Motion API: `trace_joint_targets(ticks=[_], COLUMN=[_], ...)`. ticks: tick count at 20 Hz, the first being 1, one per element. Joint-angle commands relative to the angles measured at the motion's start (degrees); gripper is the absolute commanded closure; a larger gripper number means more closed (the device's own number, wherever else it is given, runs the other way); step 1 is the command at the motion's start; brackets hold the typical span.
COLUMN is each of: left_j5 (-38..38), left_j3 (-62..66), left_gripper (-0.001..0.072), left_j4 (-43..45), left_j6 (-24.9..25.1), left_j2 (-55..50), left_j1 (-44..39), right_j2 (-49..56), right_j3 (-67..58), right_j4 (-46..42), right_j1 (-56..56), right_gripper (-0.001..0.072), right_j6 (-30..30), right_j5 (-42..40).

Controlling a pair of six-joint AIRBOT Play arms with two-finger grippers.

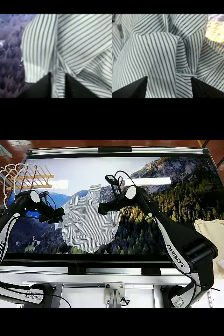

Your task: Fold the shirts.

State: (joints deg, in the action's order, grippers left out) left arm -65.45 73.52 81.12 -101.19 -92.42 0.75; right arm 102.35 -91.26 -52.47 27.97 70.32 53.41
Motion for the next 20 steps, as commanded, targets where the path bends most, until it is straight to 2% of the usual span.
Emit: trace_joint_targets(ticks=[1, 6, 7, 8, 9, 10, 15, 17, 20], left_j5=[-0.2, -1.2, -1.1, -1.0, -0.8, -0.5, 1.2, 4.0, 11.9], left_j3=[0.3, 1.7, 1.7, 1.7, 1.7, 1.8, 2.3, 3.8, 5.6], left_gripper=[0.0653, 0.0654, 0.0654, 0.0654, 0.0654, 0.0654, 0.0654, 0.0655, 0.0654], left_j4=[0.1, 7.5, 7.4, 7.4, 7.4, 7.4, 6.8, 1.0, -8.0], left_j6=[3.1, 3.6, 4.6, 5.1, 5.2, 5.2, 5.1, 5.2, 5.1], left_j2=[0.1, 4.9, 6.1, 7.1, 8.0, 8.7, 11.0, 11.0, 11.0], left_j1=[0.1, 0.1, 0.0, -0.3, -0.6, -1.0, -5.0, -8.0, -13.7], right_j2=[0.8, 0.8, 0.8, 0.8, 0.8, 0.8, -4.2, -8.0, -12.5], right_j3=[0.0, 0.0, 0.0, 0.0, 0.0, 0.0, -0.1, -0.1, -0.1], right_j4=[-0.6, -1.4, -1.8, -1.8, -1.7, -1.7, -10.7, -11.1, -12.5], right_j1=[0.3, 0.3, 0.3, 0.3, 0.3, 0.3, -2.1, -4.8, -8.1], right_gripper=[0.0054, 0.0058, 0.0183, 0.0391, 0.0552, 0.0636, 0.0637, 0.0637, 0.0637], right_j6=[0.6, 0.6, 0.6, 0.6, 0.8, 0.8, 0.1, 3.3, 8.5], right_j5=[-1.0, 0.3, 0.5, 0.5, 0.1, 0.0, 6.4, 15.3, 33.3])
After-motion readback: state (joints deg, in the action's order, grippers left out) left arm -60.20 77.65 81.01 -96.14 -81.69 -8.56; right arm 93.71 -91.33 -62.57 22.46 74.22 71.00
